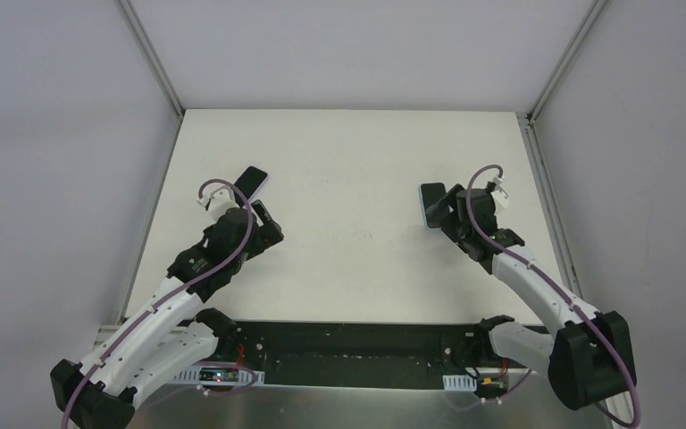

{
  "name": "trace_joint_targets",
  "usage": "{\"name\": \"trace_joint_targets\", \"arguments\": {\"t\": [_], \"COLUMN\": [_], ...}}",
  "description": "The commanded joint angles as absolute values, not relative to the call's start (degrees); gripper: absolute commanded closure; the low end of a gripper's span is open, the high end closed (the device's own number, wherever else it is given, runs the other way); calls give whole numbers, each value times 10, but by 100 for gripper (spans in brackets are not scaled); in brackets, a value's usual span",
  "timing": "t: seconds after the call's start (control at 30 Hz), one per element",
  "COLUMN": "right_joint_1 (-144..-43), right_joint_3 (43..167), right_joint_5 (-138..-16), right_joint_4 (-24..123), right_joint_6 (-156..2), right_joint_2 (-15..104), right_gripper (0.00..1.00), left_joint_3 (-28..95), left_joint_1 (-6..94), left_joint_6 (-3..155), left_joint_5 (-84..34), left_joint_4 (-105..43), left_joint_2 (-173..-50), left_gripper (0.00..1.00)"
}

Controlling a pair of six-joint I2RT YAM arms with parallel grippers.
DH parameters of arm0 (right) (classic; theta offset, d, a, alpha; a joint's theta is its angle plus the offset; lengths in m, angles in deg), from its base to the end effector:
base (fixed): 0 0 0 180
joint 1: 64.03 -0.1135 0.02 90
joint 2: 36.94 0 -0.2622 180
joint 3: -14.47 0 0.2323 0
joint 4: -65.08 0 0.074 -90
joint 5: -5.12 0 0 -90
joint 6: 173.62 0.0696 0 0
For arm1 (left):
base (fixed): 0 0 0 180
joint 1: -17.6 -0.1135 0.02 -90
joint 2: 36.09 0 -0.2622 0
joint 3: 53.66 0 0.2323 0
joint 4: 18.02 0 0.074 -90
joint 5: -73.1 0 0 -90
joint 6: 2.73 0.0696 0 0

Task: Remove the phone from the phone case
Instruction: Pick up the phone at the center of the board.

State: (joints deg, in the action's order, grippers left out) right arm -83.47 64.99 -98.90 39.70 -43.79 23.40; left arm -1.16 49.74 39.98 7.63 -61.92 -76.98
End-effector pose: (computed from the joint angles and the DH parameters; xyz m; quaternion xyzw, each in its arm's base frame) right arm 0.2270 0.0622 0.2201 0.2112 0.8573 0.1317 0.4506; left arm 0.1554 -0.0635 0.2585 -0.2144 0.8349 -0.1582 0.4816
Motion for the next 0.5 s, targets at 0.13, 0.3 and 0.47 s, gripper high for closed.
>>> {"name": "trace_joint_targets", "arguments": {"t": [0.13, 0.3, 0.47], "right_joint_1": [-810, -777, -762], "right_joint_3": [699, 727, 768], "right_joint_5": [-1062, -1045, -1035], "right_joint_4": [432, 439, 436], "right_joint_6": [-454, -446, -459], "right_joint_2": [323, 392, 439], "right_gripper": [1, 1, 1], "left_joint_3": [-40, -59, -79], "left_joint_1": [492, 492, 492], "left_joint_6": [358, 361, 368], "left_joint_5": [14, -4, -21], "left_joint_4": [-603, -582, -563], "left_joint_2": [-810, -800, -792], "left_gripper": [0, 0, 0]}}
